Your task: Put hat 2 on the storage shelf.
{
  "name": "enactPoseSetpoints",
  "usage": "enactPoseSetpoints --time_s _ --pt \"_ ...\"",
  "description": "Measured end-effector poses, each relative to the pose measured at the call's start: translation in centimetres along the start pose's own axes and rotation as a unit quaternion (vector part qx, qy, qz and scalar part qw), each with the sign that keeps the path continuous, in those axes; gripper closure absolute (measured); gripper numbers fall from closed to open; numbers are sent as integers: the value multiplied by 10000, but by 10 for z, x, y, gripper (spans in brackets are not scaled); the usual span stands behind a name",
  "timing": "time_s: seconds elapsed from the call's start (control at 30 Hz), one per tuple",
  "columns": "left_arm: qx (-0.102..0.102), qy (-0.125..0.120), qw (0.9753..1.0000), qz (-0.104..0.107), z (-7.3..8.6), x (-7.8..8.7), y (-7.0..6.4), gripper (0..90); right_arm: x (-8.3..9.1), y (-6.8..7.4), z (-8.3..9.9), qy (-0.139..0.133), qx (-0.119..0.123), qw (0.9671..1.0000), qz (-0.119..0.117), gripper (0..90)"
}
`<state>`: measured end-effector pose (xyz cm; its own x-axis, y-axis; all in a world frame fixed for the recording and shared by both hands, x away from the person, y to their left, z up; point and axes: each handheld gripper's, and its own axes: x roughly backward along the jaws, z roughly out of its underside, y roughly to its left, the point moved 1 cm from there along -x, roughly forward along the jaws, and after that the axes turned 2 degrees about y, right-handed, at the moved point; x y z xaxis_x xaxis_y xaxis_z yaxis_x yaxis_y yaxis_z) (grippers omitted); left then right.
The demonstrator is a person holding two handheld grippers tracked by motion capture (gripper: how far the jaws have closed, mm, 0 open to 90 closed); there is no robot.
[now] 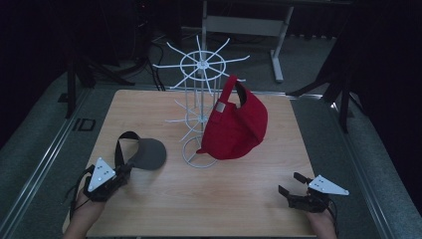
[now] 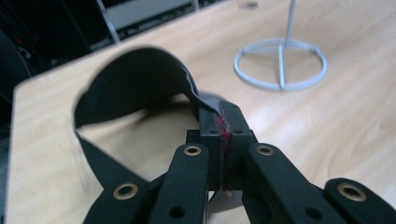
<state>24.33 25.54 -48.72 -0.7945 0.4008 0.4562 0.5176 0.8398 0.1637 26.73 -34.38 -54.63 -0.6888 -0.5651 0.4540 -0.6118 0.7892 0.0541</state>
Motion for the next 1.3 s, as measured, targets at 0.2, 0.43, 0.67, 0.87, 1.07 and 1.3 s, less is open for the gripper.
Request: enactPoseSetpoints --time_s 0.2,0.43,0.67,0.87,1.07,1.3 --pt "-89 -259 9996 -59 -25 7 3 900 0 0 0 -5 -4 10000 0 153" --pt "-41 -683 9976 -96 -50 25 9 900 0 0 1 -9 -26 10000 -14 153" --pt "-87 -935 9955 -129 -71 40 14 900 -2 2 1 13 -25 10000 -39 153" --pt "-135 -1099 9936 -213 -87 52 14 900 -3 2 2 35 -24 10000 -54 153" --pt "-80 -1296 9909 -362 -109 58 18 900 -3 2 1 28 -27 10000 -53 153" --pt "-79 -1510 9876 -414 -140 65 23 900 -3 2 1 22 -46 10000 -52 153"
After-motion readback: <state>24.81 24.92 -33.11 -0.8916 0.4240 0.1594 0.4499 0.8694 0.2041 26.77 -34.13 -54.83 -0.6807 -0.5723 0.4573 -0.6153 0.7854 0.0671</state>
